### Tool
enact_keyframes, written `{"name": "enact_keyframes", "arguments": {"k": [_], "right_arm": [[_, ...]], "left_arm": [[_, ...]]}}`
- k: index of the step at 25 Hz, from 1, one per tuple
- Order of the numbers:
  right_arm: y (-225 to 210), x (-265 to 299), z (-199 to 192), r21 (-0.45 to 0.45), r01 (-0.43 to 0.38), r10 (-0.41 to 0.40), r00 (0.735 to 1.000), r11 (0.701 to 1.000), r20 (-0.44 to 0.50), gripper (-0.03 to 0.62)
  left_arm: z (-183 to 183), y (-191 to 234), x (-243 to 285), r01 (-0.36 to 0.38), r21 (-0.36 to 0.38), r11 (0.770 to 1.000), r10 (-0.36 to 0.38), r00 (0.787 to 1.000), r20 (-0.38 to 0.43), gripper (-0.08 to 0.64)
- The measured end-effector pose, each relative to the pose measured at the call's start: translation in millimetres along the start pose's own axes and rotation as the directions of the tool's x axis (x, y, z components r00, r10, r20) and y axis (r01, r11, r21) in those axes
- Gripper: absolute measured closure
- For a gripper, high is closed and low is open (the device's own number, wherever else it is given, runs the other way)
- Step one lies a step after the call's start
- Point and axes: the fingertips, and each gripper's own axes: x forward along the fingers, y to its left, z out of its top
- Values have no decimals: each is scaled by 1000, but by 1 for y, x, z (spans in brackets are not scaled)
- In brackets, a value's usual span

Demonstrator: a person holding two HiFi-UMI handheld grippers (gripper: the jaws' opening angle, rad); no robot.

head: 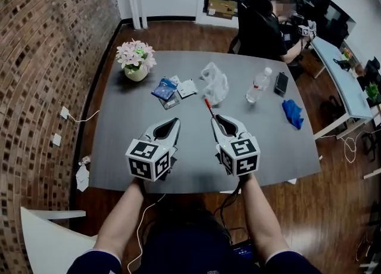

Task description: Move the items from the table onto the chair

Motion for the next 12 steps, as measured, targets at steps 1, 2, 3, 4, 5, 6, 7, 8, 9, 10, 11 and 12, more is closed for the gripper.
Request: {"name": "enact_keyframes", "arguments": {"k": [1, 2, 3, 4, 5, 6, 7, 8, 9, 10, 11, 12], "right_arm": [[-2, 3, -2, 0, -11, 11, 1000, 1000, -4, 549], [-4, 6, -5, -2, -21, 21, 1000, 1000, -10, 549], [-4, 8, -8, -5, -31, 31, 999, 999, -17, 549], [-5, 11, -11, -8, -40, 40, 999, 999, -26, 549], [-6, 13, -15, -12, -47, 47, 998, 999, -36, 549], [-7, 15, -20, -15, -53, 52, 997, 999, -48, 549], [-8, 18, -26, -17, -57, 56, 996, 998, -62, 549], [-9, 21, -32, -19, -63, 61, 995, 998, -79, 549], [-8, 26, -41, -18, -70, 68, 993, 997, -99, 549], [-7, 31, -51, -16, -78, 75, 989, 997, -125, 549], [-5, 37, -63, -12, -86, 83, 984, 996, -155, 549], [-3, 43, -78, -6, -94, 91, 978, 996, -190, 549]], "left_arm": [[-1, 0, 3, -8, -1, 1000, 8, 1000, -3, 548], [-2, -1, 5, -16, -3, 1000, 16, 1000, -5, 548], [-3, -1, 7, -24, -4, 1000, 24, 1000, -7, 548], [-4, -1, 9, -30, -5, 1000, 30, 999, -9, 548], [-6, -2, 11, -35, -7, 999, 35, 999, -12, 548], [-7, -3, 14, -38, -7, 999, 38, 999, -14, 548], [-10, -3, 16, -40, -8, 999, 40, 999, -18, 548], [-12, -3, 18, -42, -9, 999, 42, 999, -21, 548], [-16, -3, 19, -45, -10, 999, 45, 999, -26, 548], [-21, -3, 19, -48, -13, 999, 48, 998, -33, 548], [-26, -2, 18, -53, -17, 998, 52, 998, -42, 548], [-32, -1, 17, -57, -22, 998, 56, 997, -53, 548]]}}
